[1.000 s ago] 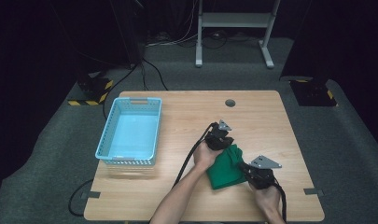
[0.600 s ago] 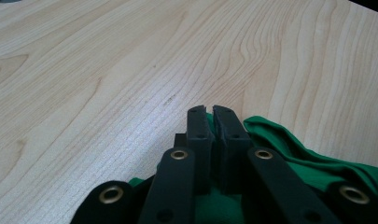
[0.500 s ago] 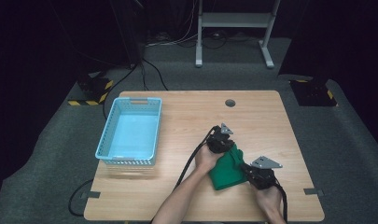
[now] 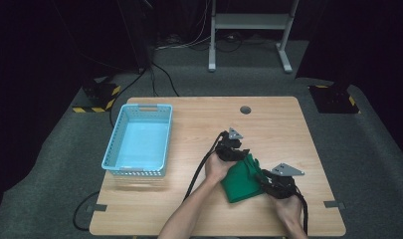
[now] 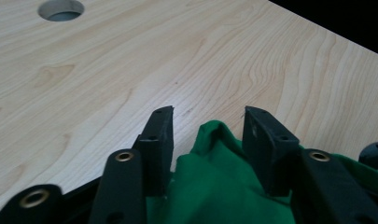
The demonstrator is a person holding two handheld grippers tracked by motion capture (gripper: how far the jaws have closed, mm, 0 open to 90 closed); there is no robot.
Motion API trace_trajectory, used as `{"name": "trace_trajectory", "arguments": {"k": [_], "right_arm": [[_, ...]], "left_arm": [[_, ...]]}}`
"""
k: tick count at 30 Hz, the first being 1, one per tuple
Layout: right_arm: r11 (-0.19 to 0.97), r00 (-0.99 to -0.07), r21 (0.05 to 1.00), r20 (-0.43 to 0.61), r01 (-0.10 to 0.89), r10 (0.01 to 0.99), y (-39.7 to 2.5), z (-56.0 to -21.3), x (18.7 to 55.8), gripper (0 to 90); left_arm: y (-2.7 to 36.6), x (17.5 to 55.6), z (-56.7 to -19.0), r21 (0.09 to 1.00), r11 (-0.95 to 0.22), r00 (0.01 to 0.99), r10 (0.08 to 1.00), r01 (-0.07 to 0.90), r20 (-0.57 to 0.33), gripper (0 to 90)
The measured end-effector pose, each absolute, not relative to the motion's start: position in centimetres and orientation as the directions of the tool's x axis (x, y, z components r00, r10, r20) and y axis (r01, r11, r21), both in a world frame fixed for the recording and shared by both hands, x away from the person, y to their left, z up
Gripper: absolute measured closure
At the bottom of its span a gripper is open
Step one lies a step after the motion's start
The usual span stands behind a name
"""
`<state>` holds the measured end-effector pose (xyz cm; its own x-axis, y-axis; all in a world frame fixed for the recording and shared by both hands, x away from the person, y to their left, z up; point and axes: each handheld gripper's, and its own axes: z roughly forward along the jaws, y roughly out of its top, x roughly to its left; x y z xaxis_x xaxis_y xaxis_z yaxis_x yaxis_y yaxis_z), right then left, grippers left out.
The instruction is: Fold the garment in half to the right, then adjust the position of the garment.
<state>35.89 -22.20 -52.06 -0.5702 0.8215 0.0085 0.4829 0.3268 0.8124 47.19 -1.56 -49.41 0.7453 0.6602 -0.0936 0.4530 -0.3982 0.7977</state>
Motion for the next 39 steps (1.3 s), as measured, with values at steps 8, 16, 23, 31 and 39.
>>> {"name": "trace_trajectory", "arguments": {"k": [8, 16, 23, 31, 39], "right_arm": [[0.329, -0.572, 0.812, 0.008, 0.482, 0.820, -22.6, -51.6, 36.2, 51.0], [0.328, -0.572, 0.812, 0.009, 0.482, 0.820, -23.2, -51.4, 36.6, 48.9], [0.327, -0.572, 0.812, 0.011, 0.484, 0.820, -24.1, -51.3, 36.8, 48.3], [0.335, -0.579, 0.795, 0.024, 0.505, 0.815, -25.1, -51.8, 37.3, 47.6], [0.365, -0.597, 0.777, 0.018, 0.513, 0.802, -25.0, -52.5, 37.7, 47.5]], "left_arm": [[0.0, 46.5, -48.1, 0.808, -0.390, 0.732, 0.677, 0.443, -0.074, 44.7], [1.6, 45.1, -47.8, 0.801, -0.386, 0.713, 0.698, 0.459, -0.072, 40.9], [2.9, 43.1, -48.4, 0.798, -0.354, 0.688, 0.719, 0.487, -0.101, 38.7], [3.9, 41.0, -50.0, 0.774, -0.346, 0.647, 0.755, 0.531, -0.107, 35.0], [4.7, 39.7, -50.9, 0.768, -0.313, 0.635, 0.757, 0.559, -0.153, 33.6]]}}
